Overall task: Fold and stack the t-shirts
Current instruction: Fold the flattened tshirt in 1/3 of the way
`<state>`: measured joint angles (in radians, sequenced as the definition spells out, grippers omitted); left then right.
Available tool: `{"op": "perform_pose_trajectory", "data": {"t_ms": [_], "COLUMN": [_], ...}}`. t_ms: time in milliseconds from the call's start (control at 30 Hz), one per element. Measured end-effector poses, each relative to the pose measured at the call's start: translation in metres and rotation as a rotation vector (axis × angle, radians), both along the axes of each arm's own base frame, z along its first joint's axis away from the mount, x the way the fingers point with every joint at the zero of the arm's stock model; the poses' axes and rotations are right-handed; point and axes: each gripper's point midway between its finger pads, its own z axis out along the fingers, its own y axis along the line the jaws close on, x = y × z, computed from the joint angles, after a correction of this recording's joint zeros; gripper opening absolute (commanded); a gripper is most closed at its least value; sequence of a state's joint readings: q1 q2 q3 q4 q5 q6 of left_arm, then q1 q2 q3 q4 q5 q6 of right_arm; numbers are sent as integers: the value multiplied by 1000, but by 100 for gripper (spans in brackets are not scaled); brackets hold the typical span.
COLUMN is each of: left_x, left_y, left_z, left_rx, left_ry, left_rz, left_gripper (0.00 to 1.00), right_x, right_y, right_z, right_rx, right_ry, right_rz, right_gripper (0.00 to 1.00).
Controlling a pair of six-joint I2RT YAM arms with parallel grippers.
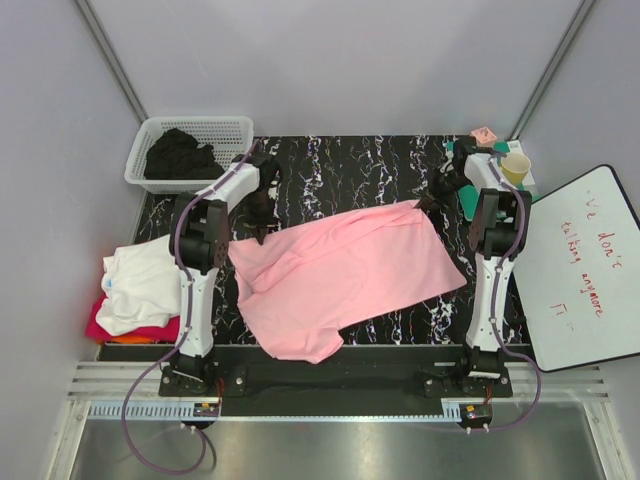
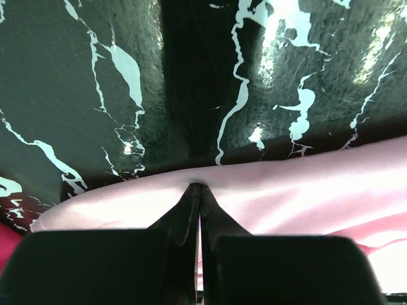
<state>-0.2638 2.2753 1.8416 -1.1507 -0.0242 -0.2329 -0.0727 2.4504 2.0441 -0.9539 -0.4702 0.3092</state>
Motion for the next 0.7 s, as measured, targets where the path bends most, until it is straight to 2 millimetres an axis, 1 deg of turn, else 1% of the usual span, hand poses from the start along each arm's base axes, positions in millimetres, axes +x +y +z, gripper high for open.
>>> {"op": "perform_pose_trajectory", "data": {"t_ms": [133,233,300,433,500,567,633,700], "left_x": [5,17,25,29,25,17,5,-9], "left_y": [0,0,-1,3,7,12,18,23], "left_z": [4,13,22,50,66,72,70,59], "left_rx": [6,6,6,-2,-8,-9,-2,10], "left_ry": [-15,-55,-96,-162,-192,-193,-167,-116], "left_rz": [5,14,27,48,59,70,76,80], "left_gripper": [0,0,0,0,0,0,0,0], "right_x": [26,39,47,58,61,62,63,65], "right_y": [1,3,3,5,4,4,4,4], "right_z": [1,1,1,1,1,2,1,1], "right_rx": [13,31,36,48,47,46,46,48], "right_ry": [-44,-64,-80,-102,-108,-111,-111,-113], "right_rz": [-11,-19,-22,-27,-28,-31,-33,-36], "right_gripper": [0,0,0,0,0,0,0,0]}}
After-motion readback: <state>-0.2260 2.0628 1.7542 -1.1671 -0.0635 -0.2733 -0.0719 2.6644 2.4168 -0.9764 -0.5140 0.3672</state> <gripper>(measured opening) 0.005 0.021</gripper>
